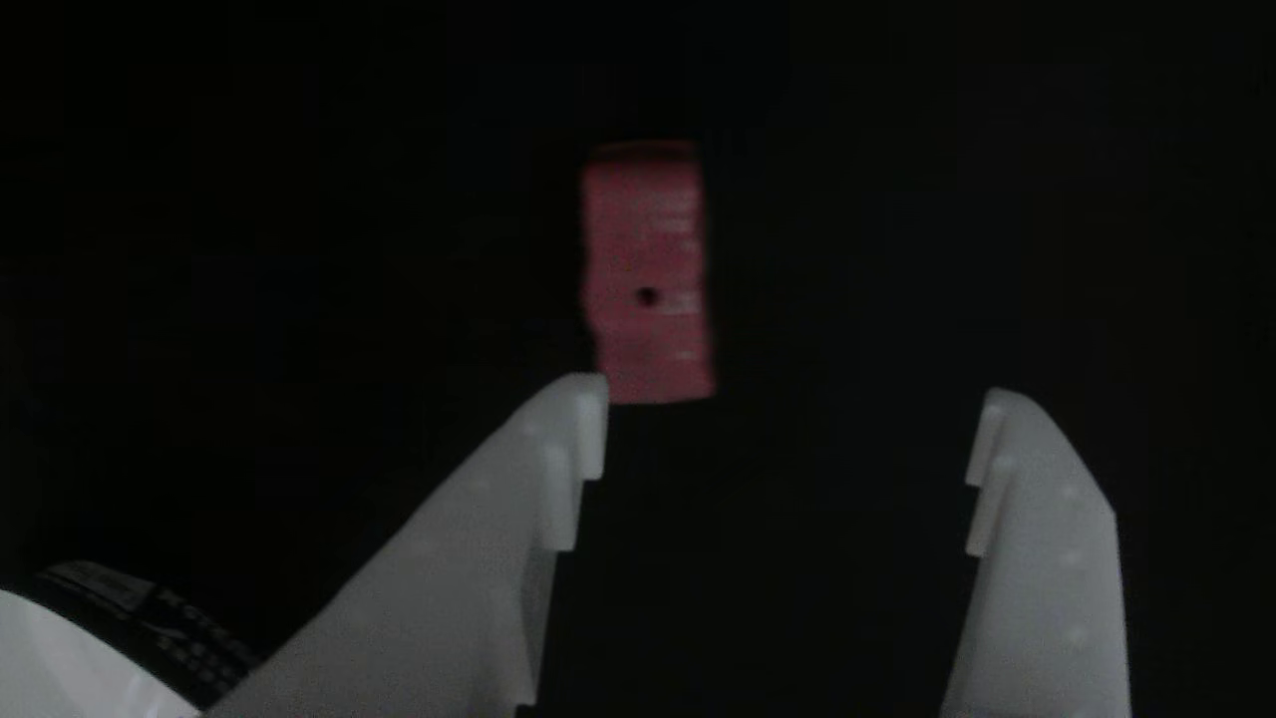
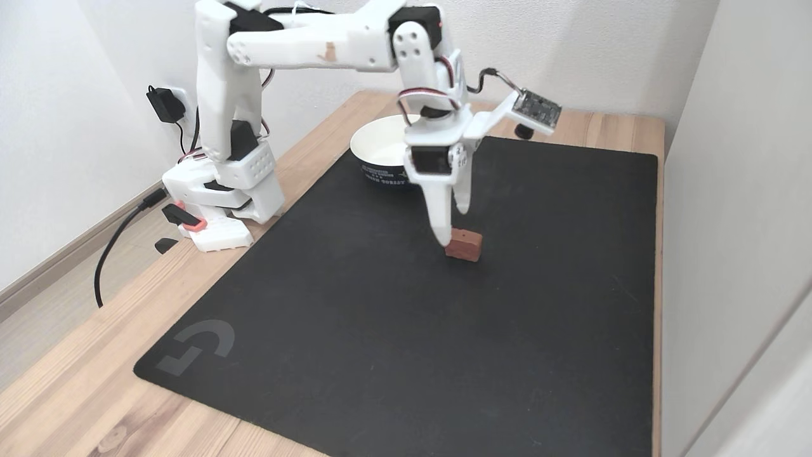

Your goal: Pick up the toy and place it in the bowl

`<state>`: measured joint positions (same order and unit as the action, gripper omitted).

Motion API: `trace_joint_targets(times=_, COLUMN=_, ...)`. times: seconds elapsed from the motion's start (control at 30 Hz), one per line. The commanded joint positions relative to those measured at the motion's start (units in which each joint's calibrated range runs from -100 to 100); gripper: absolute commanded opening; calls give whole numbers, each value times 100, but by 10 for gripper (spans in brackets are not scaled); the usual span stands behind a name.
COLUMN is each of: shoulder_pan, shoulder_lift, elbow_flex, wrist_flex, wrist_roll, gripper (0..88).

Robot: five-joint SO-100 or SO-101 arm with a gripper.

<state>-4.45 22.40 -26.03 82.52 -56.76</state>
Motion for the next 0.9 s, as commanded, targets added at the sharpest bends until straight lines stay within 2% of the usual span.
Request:
trace_joint_targets(times=0.0, shoulder_pan=-236, shoulder_lift=-26, elbow_flex=-187, wrist_flex=-90, wrist_roll=-81, gripper=246)
trace_joint_targets(times=0.33, shoulder_pan=-245, shoulder_lift=49, elbow_flex=-178, wrist_flex=-90, wrist_roll=-55, gripper=245)
trace_joint_targets(times=0.57, shoulder_pan=-253, shoulder_lift=649, elbow_flex=-259, wrist_flex=-564, wrist_roll=-45, gripper=245)
trace_joint_targets(times=0.87, shoulder_pan=-228, shoulder_lift=1283, elbow_flex=-412, wrist_flex=-564, wrist_roll=-76, gripper=245)
